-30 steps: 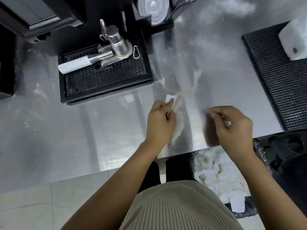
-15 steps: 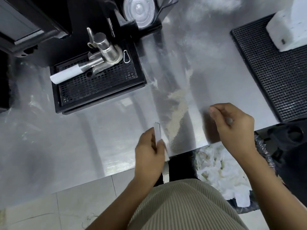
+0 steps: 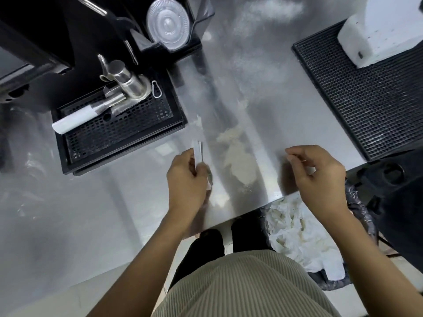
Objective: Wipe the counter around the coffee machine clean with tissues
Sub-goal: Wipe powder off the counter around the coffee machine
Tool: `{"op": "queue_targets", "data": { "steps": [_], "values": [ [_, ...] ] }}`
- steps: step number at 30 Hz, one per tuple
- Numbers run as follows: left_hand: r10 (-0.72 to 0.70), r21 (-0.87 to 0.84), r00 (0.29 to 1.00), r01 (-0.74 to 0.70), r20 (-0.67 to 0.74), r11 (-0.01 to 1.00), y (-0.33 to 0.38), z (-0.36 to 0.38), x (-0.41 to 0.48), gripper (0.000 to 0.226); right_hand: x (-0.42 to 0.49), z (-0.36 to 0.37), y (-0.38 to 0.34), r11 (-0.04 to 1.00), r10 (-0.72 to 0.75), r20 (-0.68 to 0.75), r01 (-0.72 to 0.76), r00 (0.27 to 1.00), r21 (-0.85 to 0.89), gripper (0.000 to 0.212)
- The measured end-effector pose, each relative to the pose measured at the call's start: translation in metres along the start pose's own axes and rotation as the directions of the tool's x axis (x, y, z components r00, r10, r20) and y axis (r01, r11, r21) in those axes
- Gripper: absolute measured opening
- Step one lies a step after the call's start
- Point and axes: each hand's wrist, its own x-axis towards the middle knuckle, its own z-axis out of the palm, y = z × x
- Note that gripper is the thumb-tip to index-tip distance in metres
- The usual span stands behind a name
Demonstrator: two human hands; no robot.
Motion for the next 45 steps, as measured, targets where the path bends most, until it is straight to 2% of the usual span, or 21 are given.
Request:
{"op": "queue_targets", "data": {
  "steps": [2, 6, 9, 16, 20, 25, 27, 30, 32, 34, 37, 40, 43, 45],
  "values": [
    [0.062, 0.040, 0.998, -0.063, 0.016, 0.997, 0.002, 0.008, 0.001, 0.011, -0.004, -0.004, -0.003, 1.000, 0.001, -0.037, 0.000, 0.999, 0.028, 0.014],
    [0.193, -0.007, 0.977, -0.193, 0.094, 0.981, 0.021, 0.031, -0.006, 0.027, -0.015, -0.015, -0.003, 0.996, 0.032, -0.160, -0.019, 0.987, 0.084, 0.018],
    [0.237, -0.050, 0.960, -0.232, 0.148, 0.971, 0.037, 0.046, -0.017, 0.032, -0.028, -0.023, 0.011, 0.994, 0.091, -0.242, -0.072, 0.966, 0.086, 0.022],
    [0.334, -0.126, 0.903, -0.311, 0.269, 0.942, 0.065, 0.080, -0.031, 0.036, -0.055, -0.043, 0.042, 0.978, 0.208, -0.360, -0.196, 0.910, 0.070, 0.017],
    [0.392, -0.164, 0.851, -0.357, 0.350, 0.920, 0.090, 0.108, -0.047, 0.037, -0.073, -0.055, 0.050, 0.954, 0.297, -0.426, -0.280, 0.854, 0.104, 0.016],
    [0.424, -0.215, 0.752, -0.366, 0.504, 0.905, 0.114, 0.123, -0.058, 0.032, -0.095, -0.061, 0.063, 0.914, 0.403, -0.453, -0.375, 0.795, 0.154, 0.016],
    [0.416, -0.227, 0.771, -0.348, 0.483, 0.909, 0.114, 0.110, -0.046, 0.028, -0.103, -0.063, 0.067, 0.905, 0.421, -0.468, -0.391, 0.777, 0.164, 0.016],
    [0.365, -0.193, 0.858, -0.315, 0.361, 0.929, 0.099, 0.080, 0.000, 0.025, -0.112, -0.066, 0.073, 0.889, 0.449, -0.483, -0.429, 0.752, 0.159, 0.016],
    [0.373, -0.098, 0.882, -0.361, 0.286, 0.928, 0.084, 0.060, 0.039, 0.024, -0.115, -0.068, 0.076, 0.873, 0.479, -0.479, -0.456, 0.735, 0.174, 0.016],
    [0.376, 0.053, 0.891, -0.401, 0.256, 0.914, 0.068, 0.046, 0.065, 0.011, -0.117, -0.068, 0.077, 0.865, 0.492, -0.486, -0.469, 0.722, 0.178, 0.017],
    [0.372, 0.179, 0.903, -0.411, 0.214, 0.894, 0.053, 0.045, 0.073, 0.023, -0.117, -0.068, 0.075, 0.865, 0.490, -0.495, -0.469, 0.718, 0.176, 0.017],
    [0.399, 0.160, 0.897, -0.429, 0.190, 0.889, 0.052, 0.060, 0.064, 0.012, -0.114, -0.066, 0.074, 0.866, 0.490, -0.498, -0.465, 0.715, 0.184, 0.016],
    [0.456, 0.035, 0.867, -0.472, 0.203, 0.881, 0.065, 0.079, 0.044, 0.018, -0.112, -0.063, 0.071, 0.865, 0.495, -0.496, -0.457, 0.713, 0.206, 0.016],
    [0.498, -0.038, 0.827, -0.506, 0.261, 0.862, 0.077, 0.093, 0.027, 0.026, -0.110, -0.061, 0.070, 0.867, 0.491, -0.495, -0.454, 0.717, 0.202, 0.017]
  ]
}}
